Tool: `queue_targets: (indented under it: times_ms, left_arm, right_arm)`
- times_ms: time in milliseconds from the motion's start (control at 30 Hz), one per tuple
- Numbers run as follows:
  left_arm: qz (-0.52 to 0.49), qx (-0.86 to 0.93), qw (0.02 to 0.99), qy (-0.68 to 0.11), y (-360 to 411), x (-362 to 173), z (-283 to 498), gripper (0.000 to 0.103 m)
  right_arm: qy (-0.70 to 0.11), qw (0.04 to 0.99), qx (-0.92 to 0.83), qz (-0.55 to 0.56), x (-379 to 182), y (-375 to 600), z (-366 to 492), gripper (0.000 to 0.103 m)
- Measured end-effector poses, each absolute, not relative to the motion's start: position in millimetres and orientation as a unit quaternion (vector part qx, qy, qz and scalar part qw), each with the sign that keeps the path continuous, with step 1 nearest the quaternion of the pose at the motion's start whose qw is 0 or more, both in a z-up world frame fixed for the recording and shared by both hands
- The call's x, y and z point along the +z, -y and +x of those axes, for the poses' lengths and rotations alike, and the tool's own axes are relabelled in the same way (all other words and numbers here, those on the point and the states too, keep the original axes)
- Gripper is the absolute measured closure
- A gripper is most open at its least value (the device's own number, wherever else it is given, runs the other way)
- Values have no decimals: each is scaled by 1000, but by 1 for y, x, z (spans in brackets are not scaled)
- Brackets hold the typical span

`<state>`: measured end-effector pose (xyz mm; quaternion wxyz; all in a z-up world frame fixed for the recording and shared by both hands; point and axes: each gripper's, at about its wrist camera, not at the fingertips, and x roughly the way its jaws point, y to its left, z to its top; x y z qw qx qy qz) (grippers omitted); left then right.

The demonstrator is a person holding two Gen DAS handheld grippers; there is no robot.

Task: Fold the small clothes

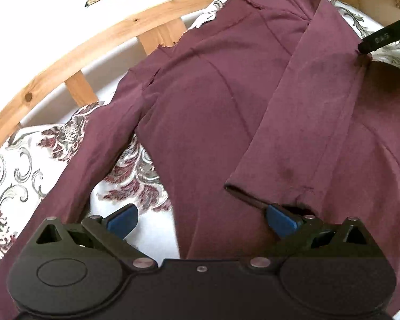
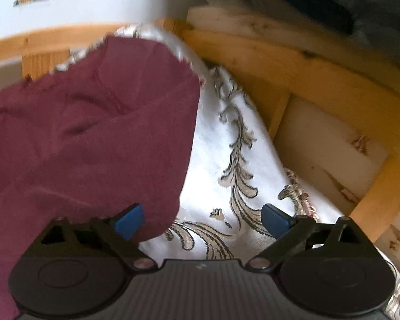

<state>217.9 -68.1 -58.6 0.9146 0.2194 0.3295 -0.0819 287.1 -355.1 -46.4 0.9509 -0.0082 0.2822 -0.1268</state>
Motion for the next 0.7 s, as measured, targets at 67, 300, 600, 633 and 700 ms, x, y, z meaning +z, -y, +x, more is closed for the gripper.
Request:
queue_targets:
  times_ms: [67, 300, 600, 633, 700]
  left_arm:
    - [212, -77, 918, -326, 60, -55, 213, 1]
    - [242, -37, 913, -327, 31, -54, 194, 1]
    - [143, 88, 919, -356, -12, -52, 174, 1]
    - [133, 107, 920, -353, -18, -51, 171, 1]
    - [105, 177, 922, -328, -31, -47, 161, 1]
  right_arm:
    - [-259, 959, -110, 4, -35, 346, 261, 0]
    - [-223, 972, -31, 63, -23, 295, 194, 0]
    - [-259, 960, 69, 78, -44, 251, 171, 0]
    - [-263, 959, 74, 77, -46, 250, 169, 0]
    - [-269, 957, 78, 81, -50, 250, 165, 0]
